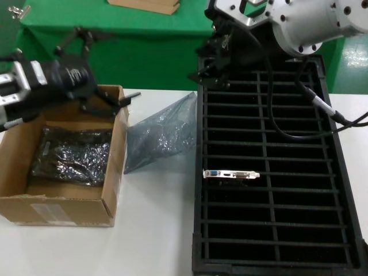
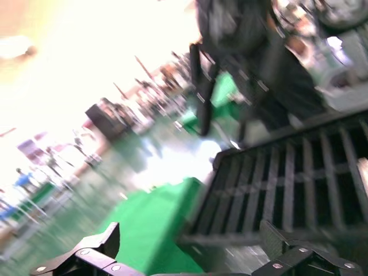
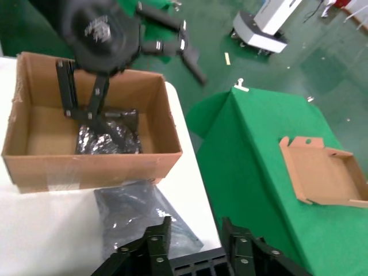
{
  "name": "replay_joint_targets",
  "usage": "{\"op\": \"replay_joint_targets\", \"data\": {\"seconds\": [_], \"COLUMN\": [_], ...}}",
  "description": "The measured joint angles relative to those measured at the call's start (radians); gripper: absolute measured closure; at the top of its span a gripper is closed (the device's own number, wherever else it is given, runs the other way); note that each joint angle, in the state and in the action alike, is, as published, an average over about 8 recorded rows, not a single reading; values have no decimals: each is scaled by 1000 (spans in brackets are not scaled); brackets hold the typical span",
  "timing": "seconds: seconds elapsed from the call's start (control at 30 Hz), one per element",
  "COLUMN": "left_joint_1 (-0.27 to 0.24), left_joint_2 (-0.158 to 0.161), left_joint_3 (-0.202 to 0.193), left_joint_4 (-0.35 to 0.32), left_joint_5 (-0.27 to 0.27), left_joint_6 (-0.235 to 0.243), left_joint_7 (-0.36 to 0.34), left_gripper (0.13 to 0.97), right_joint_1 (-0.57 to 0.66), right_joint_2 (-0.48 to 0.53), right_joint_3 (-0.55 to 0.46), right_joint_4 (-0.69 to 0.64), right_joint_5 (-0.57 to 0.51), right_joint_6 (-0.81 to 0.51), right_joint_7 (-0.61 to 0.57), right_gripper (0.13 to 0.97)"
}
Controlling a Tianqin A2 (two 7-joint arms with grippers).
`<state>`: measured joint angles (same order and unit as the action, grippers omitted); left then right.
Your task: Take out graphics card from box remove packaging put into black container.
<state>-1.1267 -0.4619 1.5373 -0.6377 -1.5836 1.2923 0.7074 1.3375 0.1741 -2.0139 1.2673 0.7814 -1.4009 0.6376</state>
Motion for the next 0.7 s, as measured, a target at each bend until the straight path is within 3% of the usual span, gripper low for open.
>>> {"op": "replay_joint_targets", "data": {"seconds": [0.17,0.33,0.43,0.7], "left_joint_1": [10,10,11,66], "left_joint_2": [-3,-5,-6,2], "left_joint_3": [-34,-22,-15,-9], "left_joint_4": [-24,-25,-24,-71], "left_joint_5": [-52,-52,-52,-60], "left_joint_6": [10,4,0,-65], "left_joint_7": [-2,-5,-6,-41], "left_gripper": [277,207,179,132], "right_joint_1": [-1,-3,-6,-72], "right_joint_2": [2,6,10,17], "right_joint_3": [12,28,40,64], "right_joint_4": [14,20,14,26], "right_joint_5": [-3,-5,-1,51], "right_joint_6": [24,58,83,160], "right_joint_7": [4,5,1,-32], "right_gripper": [717,698,617,437]}}
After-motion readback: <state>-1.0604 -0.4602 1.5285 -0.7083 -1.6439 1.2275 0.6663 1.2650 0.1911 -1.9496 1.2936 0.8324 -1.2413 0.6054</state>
